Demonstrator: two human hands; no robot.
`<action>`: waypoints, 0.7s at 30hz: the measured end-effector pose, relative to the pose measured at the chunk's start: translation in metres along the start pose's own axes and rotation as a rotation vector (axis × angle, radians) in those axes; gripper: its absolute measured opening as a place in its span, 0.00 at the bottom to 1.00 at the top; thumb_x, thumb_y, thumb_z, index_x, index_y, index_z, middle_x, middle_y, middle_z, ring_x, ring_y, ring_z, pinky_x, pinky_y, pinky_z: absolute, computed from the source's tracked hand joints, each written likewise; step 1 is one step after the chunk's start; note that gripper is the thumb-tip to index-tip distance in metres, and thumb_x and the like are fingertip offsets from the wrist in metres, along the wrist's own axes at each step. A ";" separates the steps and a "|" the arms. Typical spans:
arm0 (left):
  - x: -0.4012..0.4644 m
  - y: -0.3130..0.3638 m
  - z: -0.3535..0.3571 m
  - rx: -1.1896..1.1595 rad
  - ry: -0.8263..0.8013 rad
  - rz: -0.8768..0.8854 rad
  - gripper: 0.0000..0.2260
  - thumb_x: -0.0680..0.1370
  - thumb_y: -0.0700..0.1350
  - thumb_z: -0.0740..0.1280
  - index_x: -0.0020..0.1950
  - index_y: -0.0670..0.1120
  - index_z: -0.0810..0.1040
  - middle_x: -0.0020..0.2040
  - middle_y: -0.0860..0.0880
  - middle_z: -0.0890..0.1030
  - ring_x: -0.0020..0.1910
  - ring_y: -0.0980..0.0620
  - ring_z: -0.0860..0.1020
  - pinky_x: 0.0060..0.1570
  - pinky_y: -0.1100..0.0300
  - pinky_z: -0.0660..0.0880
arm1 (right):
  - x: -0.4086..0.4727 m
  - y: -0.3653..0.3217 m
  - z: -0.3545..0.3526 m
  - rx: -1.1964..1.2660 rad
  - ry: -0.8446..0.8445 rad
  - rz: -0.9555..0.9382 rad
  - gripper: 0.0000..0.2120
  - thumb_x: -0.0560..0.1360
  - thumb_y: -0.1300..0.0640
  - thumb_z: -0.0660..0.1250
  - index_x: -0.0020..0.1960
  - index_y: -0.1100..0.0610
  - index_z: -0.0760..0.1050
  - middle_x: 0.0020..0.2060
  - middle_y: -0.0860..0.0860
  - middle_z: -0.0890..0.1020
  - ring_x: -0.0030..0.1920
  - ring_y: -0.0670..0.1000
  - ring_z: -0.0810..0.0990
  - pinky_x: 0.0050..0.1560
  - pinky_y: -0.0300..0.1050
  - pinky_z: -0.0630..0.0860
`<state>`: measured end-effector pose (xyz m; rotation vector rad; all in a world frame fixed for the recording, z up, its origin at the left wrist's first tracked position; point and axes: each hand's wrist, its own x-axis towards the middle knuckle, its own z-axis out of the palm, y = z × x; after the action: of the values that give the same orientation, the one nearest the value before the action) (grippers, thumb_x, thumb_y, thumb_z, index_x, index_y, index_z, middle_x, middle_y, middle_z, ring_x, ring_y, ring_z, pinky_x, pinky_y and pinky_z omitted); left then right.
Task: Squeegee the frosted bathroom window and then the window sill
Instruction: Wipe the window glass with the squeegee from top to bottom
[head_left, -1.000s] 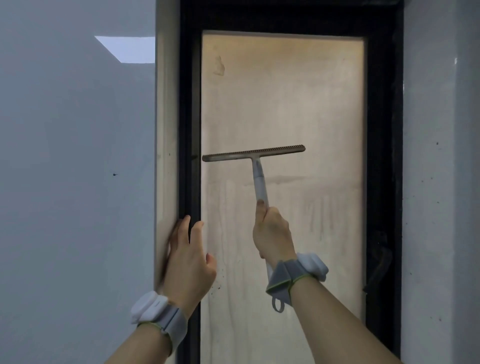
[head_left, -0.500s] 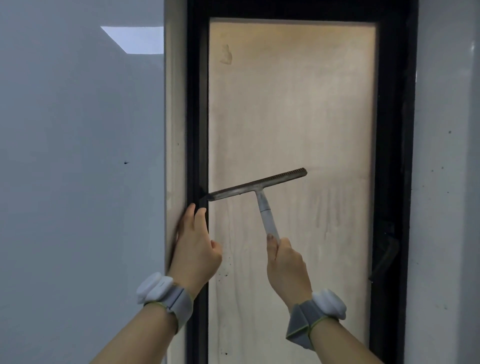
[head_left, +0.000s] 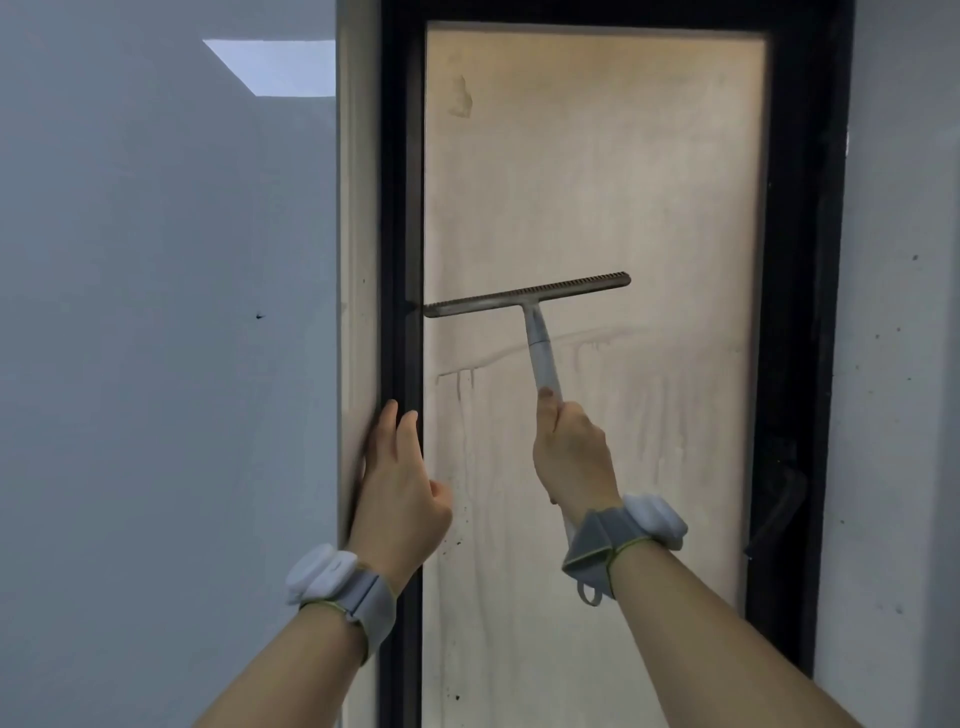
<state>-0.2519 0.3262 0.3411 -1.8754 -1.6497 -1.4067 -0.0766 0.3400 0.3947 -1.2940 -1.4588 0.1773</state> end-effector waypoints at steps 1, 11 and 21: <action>0.000 0.000 0.001 -0.009 0.006 0.000 0.34 0.75 0.40 0.65 0.78 0.44 0.55 0.81 0.47 0.52 0.79 0.48 0.56 0.72 0.59 0.53 | -0.003 0.007 0.005 -0.017 0.002 -0.012 0.23 0.82 0.38 0.46 0.44 0.54 0.68 0.36 0.52 0.76 0.34 0.54 0.77 0.33 0.51 0.75; -0.001 0.000 0.001 -0.030 0.032 0.021 0.34 0.75 0.39 0.64 0.79 0.43 0.54 0.81 0.46 0.53 0.80 0.48 0.54 0.73 0.62 0.49 | -0.042 0.084 0.009 -0.273 -0.026 -0.080 0.21 0.80 0.36 0.45 0.39 0.51 0.63 0.30 0.49 0.75 0.29 0.50 0.74 0.25 0.43 0.62; -0.008 0.001 -0.001 0.004 0.002 0.033 0.34 0.75 0.40 0.63 0.80 0.43 0.54 0.81 0.45 0.53 0.80 0.47 0.52 0.73 0.61 0.46 | -0.060 0.094 -0.011 -0.330 -0.074 -0.121 0.21 0.80 0.38 0.46 0.38 0.51 0.62 0.29 0.49 0.74 0.27 0.49 0.72 0.24 0.42 0.62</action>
<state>-0.2507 0.3205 0.3354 -1.8891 -1.6123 -1.3908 -0.0253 0.3250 0.2962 -1.4684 -1.6744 -0.1015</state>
